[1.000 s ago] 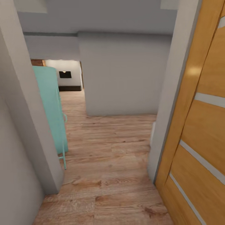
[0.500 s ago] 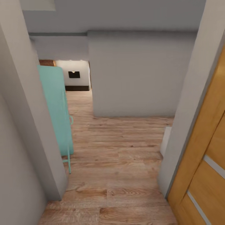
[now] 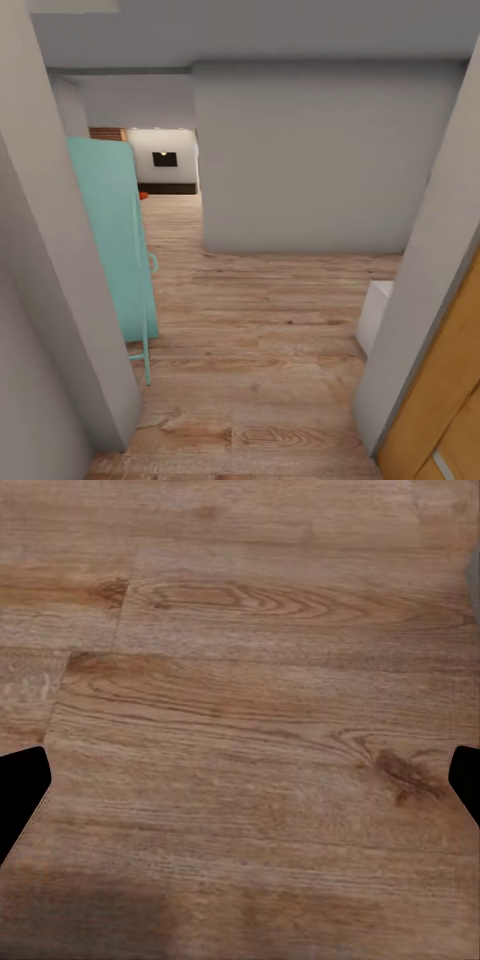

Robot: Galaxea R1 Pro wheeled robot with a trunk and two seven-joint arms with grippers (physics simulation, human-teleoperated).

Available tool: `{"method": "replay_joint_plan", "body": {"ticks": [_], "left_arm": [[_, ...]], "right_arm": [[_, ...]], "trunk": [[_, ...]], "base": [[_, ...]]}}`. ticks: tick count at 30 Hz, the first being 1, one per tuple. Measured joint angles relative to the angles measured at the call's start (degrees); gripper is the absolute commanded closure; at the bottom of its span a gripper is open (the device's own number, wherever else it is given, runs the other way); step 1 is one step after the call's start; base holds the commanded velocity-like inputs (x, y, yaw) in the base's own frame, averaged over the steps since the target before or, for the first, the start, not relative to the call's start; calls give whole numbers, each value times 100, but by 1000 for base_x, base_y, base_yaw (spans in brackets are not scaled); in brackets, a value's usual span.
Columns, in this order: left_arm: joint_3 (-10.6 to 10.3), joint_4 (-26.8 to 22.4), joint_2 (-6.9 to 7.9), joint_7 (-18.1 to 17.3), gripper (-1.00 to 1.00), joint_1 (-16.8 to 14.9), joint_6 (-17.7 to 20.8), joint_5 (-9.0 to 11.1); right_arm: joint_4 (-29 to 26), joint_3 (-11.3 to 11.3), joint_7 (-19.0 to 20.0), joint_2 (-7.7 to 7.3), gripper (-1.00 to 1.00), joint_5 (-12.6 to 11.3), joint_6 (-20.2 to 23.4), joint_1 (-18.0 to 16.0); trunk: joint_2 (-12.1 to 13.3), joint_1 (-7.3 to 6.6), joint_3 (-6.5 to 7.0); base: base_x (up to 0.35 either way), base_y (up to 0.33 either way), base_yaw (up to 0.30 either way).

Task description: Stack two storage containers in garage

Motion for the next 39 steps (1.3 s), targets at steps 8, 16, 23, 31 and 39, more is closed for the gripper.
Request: {"method": "replay_joint_plan", "body": {"ticks": [8, 16, 23, 31, 39], "left_arm": [[0, 0, -1, 0, -100, 0, 5, 1], [0, 0, -1, 6, -100, 0, 7, 1], [0, 0, -1, 9, -100, 0, 8, 1], [0, 0, -1, 9, -100, 0, 9, 1], [1, 0, -6, 9, -100, 0, 9, 1]], "right_arm": [[-1, 0, -4, 0, -100, 0, 0, 0], [-1, 0, 3, 0, -100, 0, 0, 1], [-1, 0, 3, 0, -100, -5, -5, 0], [-1, 0, -6, 0, -100, -9, -7, 0], [-1, 7, 14, 0, -100, -9, -8, 0]], "trunk": [[0, 0, 0], [0, 0, 0], [0, 0, 0], [0, 0, 0], [0, 0, 0]], "base": [[325, 0, 41], [325, 0, 1], [325, 0, 0], [325, 0, 0], [325, 0, 0]]}}
